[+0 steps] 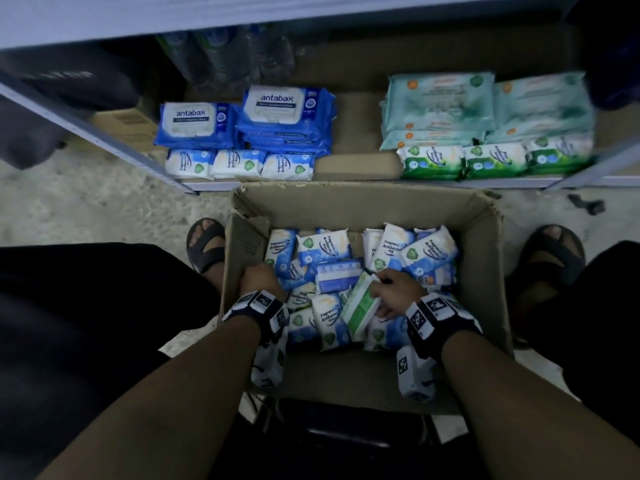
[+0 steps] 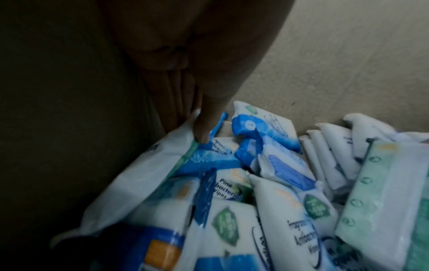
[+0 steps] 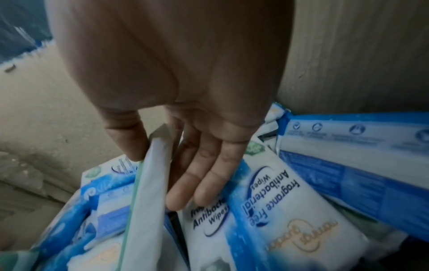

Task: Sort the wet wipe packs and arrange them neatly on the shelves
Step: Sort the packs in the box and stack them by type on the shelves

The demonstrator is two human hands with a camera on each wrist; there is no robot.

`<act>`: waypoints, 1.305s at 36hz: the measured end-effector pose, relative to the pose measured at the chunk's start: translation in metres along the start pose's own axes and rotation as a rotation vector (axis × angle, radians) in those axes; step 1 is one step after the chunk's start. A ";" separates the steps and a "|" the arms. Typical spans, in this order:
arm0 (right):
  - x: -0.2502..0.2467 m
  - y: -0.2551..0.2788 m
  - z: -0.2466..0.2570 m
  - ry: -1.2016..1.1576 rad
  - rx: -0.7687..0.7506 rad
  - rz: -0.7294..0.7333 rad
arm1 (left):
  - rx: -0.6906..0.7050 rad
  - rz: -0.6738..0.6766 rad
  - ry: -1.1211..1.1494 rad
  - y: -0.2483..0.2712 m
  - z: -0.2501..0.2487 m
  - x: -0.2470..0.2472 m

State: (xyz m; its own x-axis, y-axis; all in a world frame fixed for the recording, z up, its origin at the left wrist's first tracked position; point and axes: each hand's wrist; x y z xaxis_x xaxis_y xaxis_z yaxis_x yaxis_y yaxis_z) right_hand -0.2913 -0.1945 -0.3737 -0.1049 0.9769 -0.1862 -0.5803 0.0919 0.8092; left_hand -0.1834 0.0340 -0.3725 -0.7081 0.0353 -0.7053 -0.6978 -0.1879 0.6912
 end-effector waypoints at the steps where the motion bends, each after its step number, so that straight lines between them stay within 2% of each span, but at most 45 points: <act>1: -0.002 0.003 0.002 -0.010 -0.005 -0.007 | 0.006 -0.026 -0.001 0.005 -0.001 -0.003; 6: -0.013 0.022 0.015 -0.099 -0.011 0.010 | 0.049 -0.131 0.193 0.032 -0.009 -0.024; 10: -0.017 0.046 0.022 -0.226 -0.057 -0.058 | 0.101 -0.179 0.417 0.057 -0.016 -0.046; 13: -0.019 0.062 0.027 -0.345 -0.081 -0.120 | 0.157 -0.151 0.598 0.077 -0.025 -0.056; 17: -0.028 0.087 0.040 -0.546 -0.112 -0.173 | 0.294 -0.022 1.010 0.102 -0.041 -0.061; 23: -0.044 0.118 0.049 -0.770 -0.265 -0.180 | 0.452 -0.040 1.293 0.154 -0.065 -0.076; 26: -0.050 0.130 0.052 -0.842 -0.356 -0.221 | 0.544 -0.090 1.287 0.172 -0.071 -0.081; 29: -0.058 0.141 0.055 -0.860 -0.419 -0.251 | 0.599 -0.026 1.273 0.185 -0.078 -0.085; 32: -0.064 0.147 0.055 -0.926 -0.431 -0.246 | 0.580 0.000 1.284 0.196 -0.084 -0.090; 37: -0.065 0.151 0.061 -1.015 -0.492 -0.235 | 0.581 -0.139 1.357 0.197 -0.087 -0.096; 41: -0.063 0.154 0.067 -1.044 -0.533 -0.219 | 0.597 -0.192 1.326 0.194 -0.087 -0.099; 47: -0.056 0.158 0.076 -1.100 -0.622 -0.128 | 0.477 0.020 1.408 0.194 -0.075 -0.115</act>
State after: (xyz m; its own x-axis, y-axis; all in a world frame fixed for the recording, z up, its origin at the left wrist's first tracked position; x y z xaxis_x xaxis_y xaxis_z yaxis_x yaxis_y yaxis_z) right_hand -0.3161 -0.2197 -0.1932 0.5298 0.6394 0.5573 -0.8479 0.3829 0.3667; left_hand -0.2296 -0.0804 -0.1688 -0.2282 -0.9710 -0.0718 -0.8553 0.1647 0.4914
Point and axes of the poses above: each hand's wrist, its own y-axis away from the middle knuckle, its own x-axis out of the palm, z = x × y, and after that the axes turned 7 degrees about -x, right-handed
